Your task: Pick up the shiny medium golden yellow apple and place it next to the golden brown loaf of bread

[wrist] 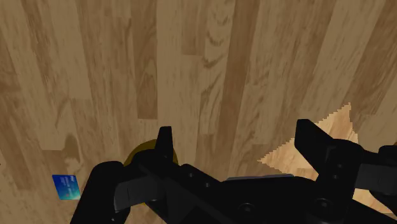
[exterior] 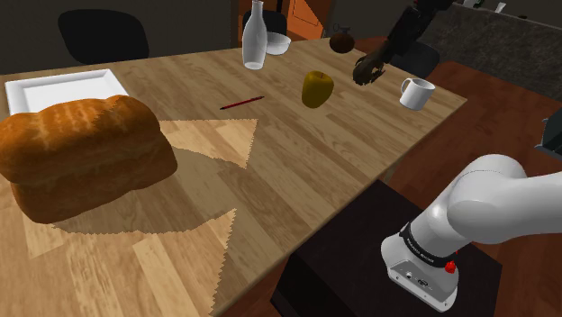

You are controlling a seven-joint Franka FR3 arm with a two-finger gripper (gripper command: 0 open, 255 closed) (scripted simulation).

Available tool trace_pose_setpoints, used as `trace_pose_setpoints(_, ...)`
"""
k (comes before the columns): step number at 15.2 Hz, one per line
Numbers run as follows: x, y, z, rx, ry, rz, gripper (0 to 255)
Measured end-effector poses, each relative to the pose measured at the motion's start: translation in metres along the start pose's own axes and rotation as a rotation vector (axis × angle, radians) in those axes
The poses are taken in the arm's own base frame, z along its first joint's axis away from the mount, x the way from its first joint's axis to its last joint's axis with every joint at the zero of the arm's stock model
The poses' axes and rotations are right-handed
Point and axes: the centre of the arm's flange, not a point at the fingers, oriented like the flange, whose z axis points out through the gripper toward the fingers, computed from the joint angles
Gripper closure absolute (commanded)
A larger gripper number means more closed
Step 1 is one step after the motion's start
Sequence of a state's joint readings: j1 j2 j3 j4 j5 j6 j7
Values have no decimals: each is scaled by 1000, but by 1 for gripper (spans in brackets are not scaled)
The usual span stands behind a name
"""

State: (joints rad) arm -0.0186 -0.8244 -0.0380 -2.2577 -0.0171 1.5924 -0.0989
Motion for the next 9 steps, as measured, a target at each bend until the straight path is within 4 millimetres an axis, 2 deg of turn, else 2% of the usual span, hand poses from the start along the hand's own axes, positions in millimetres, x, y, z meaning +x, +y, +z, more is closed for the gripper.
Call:
trace_pose_setpoints(2,6,0,2,3,-3,26,0)
trace_pose_setpoints(6,51,7,21,25,-28,227,0)
trace_pose_setpoints(9,86,22,37,43,-48,399,0)
